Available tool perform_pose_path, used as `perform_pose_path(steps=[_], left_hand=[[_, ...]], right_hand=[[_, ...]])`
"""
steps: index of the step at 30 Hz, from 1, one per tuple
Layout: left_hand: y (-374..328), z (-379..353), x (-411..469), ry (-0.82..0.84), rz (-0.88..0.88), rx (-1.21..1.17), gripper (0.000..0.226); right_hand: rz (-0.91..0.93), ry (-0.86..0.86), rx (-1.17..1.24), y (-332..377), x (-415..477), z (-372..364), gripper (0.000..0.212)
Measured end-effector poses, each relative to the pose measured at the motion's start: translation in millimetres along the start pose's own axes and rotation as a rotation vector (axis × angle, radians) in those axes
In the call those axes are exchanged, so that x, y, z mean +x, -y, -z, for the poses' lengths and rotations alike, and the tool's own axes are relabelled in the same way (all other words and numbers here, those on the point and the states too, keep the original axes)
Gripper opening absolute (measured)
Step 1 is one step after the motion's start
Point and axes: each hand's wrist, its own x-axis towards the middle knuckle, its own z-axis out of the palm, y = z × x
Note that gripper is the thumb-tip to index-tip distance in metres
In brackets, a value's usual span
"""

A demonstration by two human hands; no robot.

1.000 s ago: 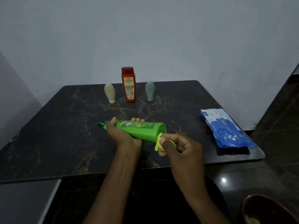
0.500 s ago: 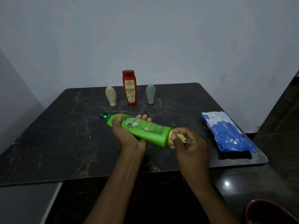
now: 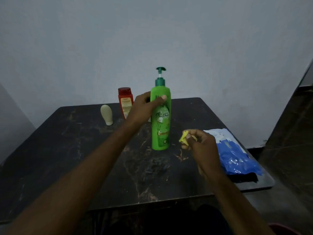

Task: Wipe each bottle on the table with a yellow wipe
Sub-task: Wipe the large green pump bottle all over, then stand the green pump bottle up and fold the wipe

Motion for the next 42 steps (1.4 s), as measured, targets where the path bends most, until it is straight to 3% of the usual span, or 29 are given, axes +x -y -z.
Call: perform_pose_path(steps=[4, 8, 17, 21, 35, 42], left_hand=[[-21.2, 1.1, 54.7, 0.239, -0.017, 0.298, 0.037], [-27.7, -9.9, 102.2, 0.335, 0.013, 0.437, 0.046], [7.4, -35.6, 179.3, 0.288, 0.035, 0.586, 0.042], [20.0, -37.9, 192.3, 0.283, 0.037, 0.609, 0.043], [34.1, -38.6, 205.9, 0.288, 0.047, 0.671, 0.051], [36.1, -35.4, 192.8, 0.218, 0.105, 0.676, 0.079]], right_hand=[[0.076, 0.049, -0.131, 0.2, 55.0, -5.6, 0.014], [0.114, 0.083, -0.280, -12.0, 107.7, -12.8, 0.010], [0.099, 0.151, -0.393, -40.5, 187.9, -15.2, 0.012], [0.062, 0.172, -0.371, -54.0, 208.7, -15.7, 0.002], [0.028, 0.222, -0.363, -68.3, 231.8, -28.6, 0.008], [0.047, 0.220, -0.360, -57.3, 224.7, -21.9, 0.014]])
